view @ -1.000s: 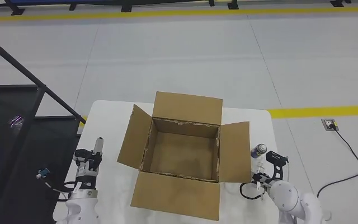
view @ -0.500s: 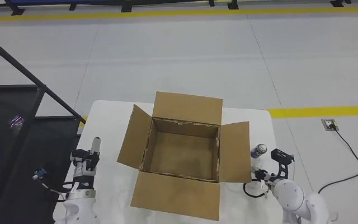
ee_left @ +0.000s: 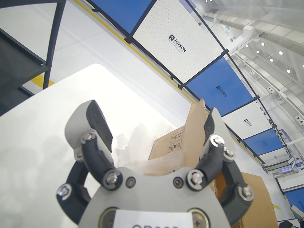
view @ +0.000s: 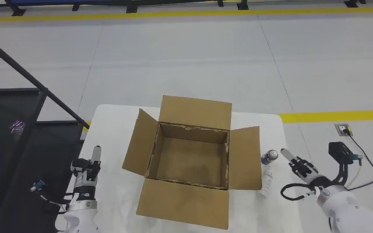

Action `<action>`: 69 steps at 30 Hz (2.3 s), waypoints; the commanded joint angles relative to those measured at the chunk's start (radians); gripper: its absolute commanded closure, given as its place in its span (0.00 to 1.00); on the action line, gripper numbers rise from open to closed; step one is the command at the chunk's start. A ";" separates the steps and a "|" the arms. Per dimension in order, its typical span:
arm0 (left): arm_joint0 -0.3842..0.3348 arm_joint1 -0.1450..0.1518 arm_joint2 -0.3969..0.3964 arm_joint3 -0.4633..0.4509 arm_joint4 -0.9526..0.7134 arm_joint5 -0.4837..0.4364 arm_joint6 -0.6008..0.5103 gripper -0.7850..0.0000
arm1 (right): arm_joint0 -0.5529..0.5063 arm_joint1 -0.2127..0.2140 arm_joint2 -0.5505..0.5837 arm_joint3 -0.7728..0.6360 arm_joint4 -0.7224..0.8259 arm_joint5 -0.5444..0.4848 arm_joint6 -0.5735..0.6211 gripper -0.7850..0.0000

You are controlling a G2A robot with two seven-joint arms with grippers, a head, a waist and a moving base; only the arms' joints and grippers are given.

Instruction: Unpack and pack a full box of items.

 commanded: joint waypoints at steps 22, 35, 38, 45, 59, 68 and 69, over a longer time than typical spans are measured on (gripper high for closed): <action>0.078 -0.005 -0.047 -0.021 -0.104 -0.076 0.011 0.00 | 0.316 0.052 -0.243 0.364 0.082 -0.224 0.200 0.00; 0.131 -0.008 -0.019 -0.065 -0.103 -0.131 0.017 0.00 | 0.379 0.074 -0.291 0.415 0.069 -0.202 0.172 0.00; 0.171 -0.009 0.003 -0.136 -0.135 -0.208 0.011 0.00 | 0.343 0.080 -0.270 0.355 0.059 -0.180 0.154 0.00; 0.256 -0.008 0.077 -0.267 -0.111 -0.366 -0.020 0.00 | 0.236 0.092 -0.218 0.201 0.063 -0.138 0.102 0.00; 0.261 -0.003 0.082 -0.277 -0.167 -0.401 -0.044 0.00 | 0.162 0.100 -0.204 0.101 0.028 -0.113 0.087 0.00; 0.226 0.000 -0.022 -0.278 -0.267 -0.360 -0.035 0.00 | -0.011 0.114 -0.171 0.061 -0.095 -0.136 0.009 0.00; 0.220 0.000 -0.029 -0.275 -0.275 -0.356 -0.038 0.00 | -0.023 0.117 -0.164 0.069 -0.099 -0.150 0.016 0.00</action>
